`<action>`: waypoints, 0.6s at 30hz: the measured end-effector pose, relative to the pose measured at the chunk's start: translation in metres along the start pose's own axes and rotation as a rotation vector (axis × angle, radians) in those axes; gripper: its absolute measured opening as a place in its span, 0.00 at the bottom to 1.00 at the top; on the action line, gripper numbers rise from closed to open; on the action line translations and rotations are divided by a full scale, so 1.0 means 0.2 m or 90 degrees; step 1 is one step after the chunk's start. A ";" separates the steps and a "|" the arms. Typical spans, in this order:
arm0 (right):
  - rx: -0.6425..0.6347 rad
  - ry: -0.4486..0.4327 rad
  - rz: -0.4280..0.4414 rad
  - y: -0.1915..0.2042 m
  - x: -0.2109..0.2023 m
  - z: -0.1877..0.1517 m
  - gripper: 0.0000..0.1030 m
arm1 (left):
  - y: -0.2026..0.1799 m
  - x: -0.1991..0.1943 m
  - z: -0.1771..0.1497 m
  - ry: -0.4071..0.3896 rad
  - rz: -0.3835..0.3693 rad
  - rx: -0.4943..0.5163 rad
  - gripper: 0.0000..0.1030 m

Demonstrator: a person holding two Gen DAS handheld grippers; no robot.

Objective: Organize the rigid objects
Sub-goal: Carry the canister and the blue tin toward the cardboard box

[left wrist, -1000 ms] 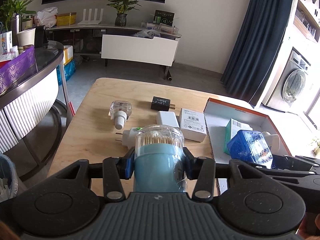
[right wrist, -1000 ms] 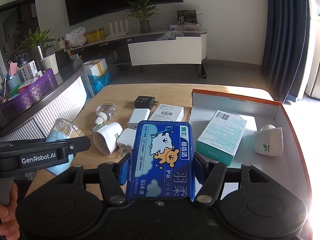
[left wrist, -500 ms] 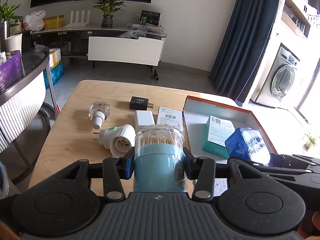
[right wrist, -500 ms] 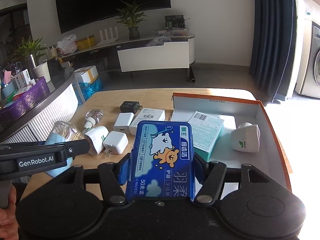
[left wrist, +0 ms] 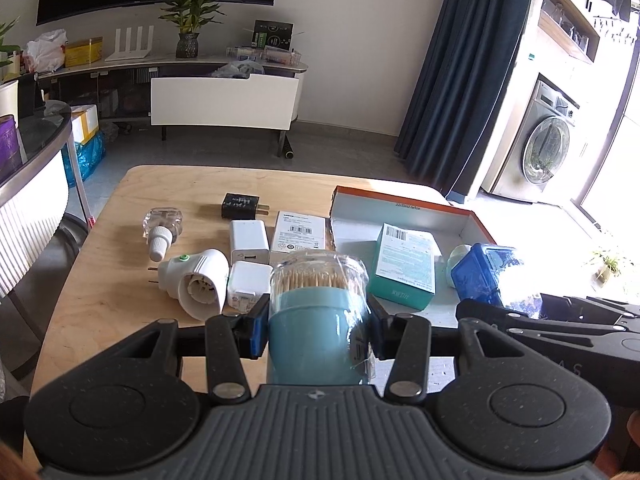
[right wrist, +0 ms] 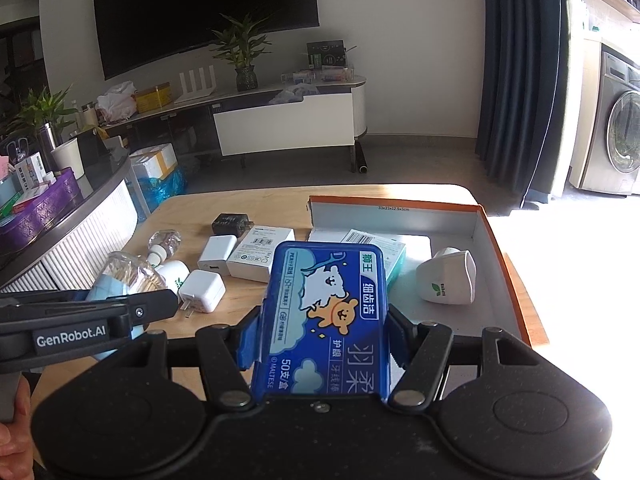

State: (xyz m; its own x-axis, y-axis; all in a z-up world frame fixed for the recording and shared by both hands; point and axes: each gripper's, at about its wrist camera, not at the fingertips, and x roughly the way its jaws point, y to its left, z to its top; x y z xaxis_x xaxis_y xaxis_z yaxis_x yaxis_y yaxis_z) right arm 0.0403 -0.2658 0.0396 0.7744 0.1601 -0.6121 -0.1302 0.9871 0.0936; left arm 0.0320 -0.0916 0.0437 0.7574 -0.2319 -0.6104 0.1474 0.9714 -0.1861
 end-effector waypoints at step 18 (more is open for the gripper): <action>0.024 -0.017 -0.038 -0.13 -0.08 0.00 0.72 | -0.15 0.03 0.00 0.006 -0.037 0.041 0.46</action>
State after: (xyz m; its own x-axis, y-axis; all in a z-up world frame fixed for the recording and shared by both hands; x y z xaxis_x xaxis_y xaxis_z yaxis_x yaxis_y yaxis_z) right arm 0.0311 -0.2941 0.0465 0.7968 0.1002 -0.5958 -0.0599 0.9944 0.0871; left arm 0.0309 -0.1216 0.0455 0.7409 -0.2877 -0.6069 0.2309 0.9576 -0.1720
